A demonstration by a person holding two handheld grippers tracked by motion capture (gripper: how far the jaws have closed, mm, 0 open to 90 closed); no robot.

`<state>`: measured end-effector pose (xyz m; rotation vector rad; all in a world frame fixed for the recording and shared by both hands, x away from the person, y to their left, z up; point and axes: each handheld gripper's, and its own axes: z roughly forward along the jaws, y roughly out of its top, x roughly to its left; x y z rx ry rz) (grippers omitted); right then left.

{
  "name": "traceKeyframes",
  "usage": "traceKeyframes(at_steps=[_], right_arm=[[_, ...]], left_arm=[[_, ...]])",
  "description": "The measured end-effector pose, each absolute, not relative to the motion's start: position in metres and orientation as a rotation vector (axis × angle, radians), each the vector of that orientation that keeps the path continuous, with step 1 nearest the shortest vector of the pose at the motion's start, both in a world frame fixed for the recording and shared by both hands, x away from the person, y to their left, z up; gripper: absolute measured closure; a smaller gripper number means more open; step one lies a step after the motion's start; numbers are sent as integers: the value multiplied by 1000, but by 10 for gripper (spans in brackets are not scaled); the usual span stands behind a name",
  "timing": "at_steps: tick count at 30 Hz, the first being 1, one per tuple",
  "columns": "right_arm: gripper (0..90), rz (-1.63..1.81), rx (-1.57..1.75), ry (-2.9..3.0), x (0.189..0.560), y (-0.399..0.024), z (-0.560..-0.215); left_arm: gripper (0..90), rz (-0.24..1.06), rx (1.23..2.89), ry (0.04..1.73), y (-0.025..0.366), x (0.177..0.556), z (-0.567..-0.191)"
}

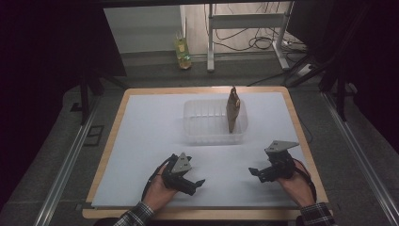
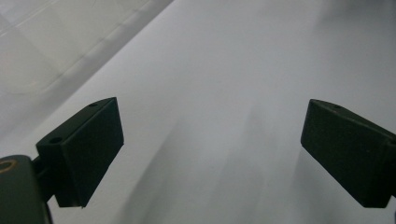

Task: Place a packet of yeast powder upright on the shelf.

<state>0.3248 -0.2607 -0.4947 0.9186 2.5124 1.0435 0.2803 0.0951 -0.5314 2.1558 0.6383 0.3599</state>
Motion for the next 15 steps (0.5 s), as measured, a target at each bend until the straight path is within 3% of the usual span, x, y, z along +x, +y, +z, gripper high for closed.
traceKeyframes(at_steps=[15], right_arm=[[0,976,960,2543,314,-276,-509]], left_arm=[[58,367,2159,635,95,281,-532]])
